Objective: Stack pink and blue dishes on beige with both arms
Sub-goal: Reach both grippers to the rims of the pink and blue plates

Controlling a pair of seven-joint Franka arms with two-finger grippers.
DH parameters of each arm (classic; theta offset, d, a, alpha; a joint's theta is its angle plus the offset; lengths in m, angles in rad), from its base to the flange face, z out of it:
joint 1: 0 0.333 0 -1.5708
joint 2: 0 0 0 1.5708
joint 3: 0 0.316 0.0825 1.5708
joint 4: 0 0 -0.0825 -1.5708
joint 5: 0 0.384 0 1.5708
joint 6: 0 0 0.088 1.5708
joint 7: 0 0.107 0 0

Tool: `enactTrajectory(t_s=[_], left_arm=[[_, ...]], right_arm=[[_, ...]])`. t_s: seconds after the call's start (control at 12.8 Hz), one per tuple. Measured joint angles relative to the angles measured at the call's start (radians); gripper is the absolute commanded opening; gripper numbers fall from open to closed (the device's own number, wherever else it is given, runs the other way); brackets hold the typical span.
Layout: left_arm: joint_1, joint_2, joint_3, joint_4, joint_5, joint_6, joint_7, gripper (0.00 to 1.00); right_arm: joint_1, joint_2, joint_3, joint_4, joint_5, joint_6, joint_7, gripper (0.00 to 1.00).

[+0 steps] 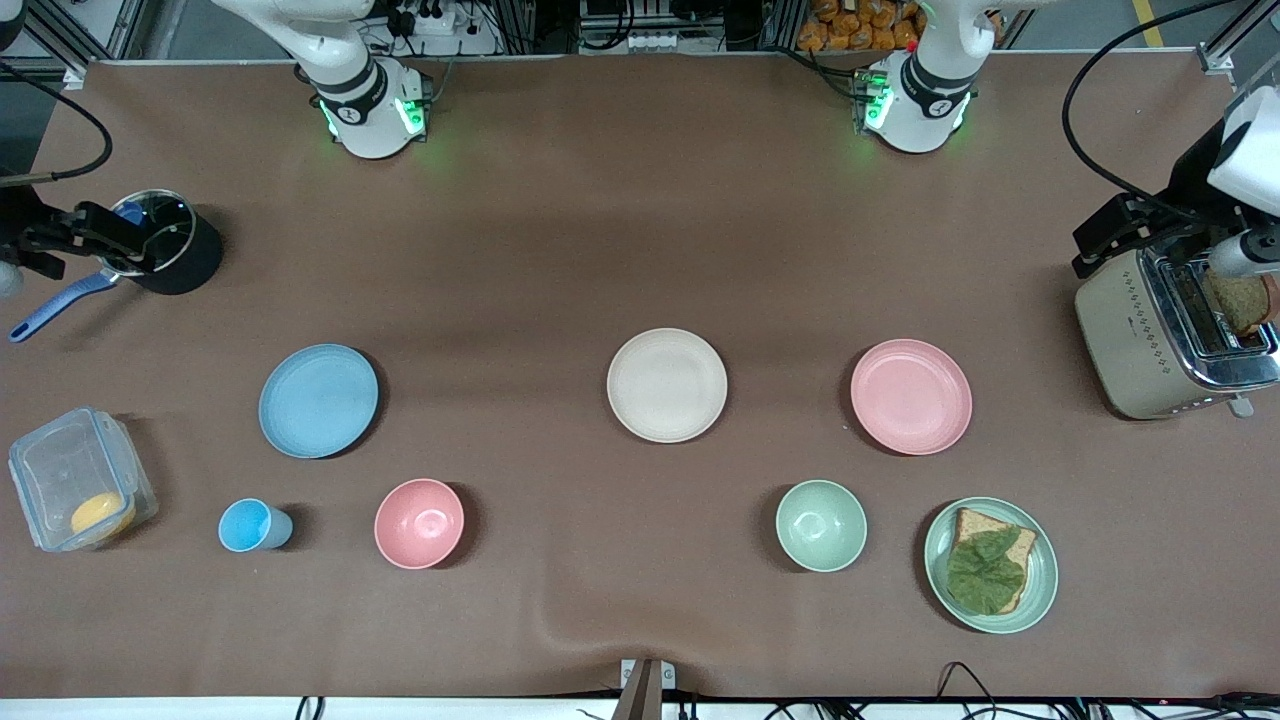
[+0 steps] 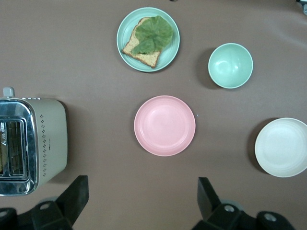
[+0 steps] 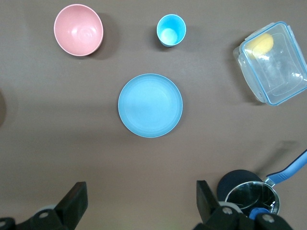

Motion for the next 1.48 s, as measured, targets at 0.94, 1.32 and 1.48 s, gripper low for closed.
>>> enactTrajectory(t_s=[0.94, 1.32, 1.48], left_arm=[[-0.003, 0.09, 0.011, -0.093, 0.048, 0.029, 0.01, 1.0], [0.019, 0.15, 0.015, -0.274, 0.059, 0.256, 0.01, 1.0], [0.037, 0.186, 0.018, -0.383, 0.059, 0.436, 0.01, 1.0]], right_arm=[[0.0, -0.003, 0.0, -0.001, 0.0, -0.004, 0.0, 1.0], [0.0, 0.004, 0.0, -0.014, 0.0, -0.004, 0.0, 1.0], [0.0, 0.02, 0.0, -0.028, 0.0, -0.003, 0.0, 1.0]])
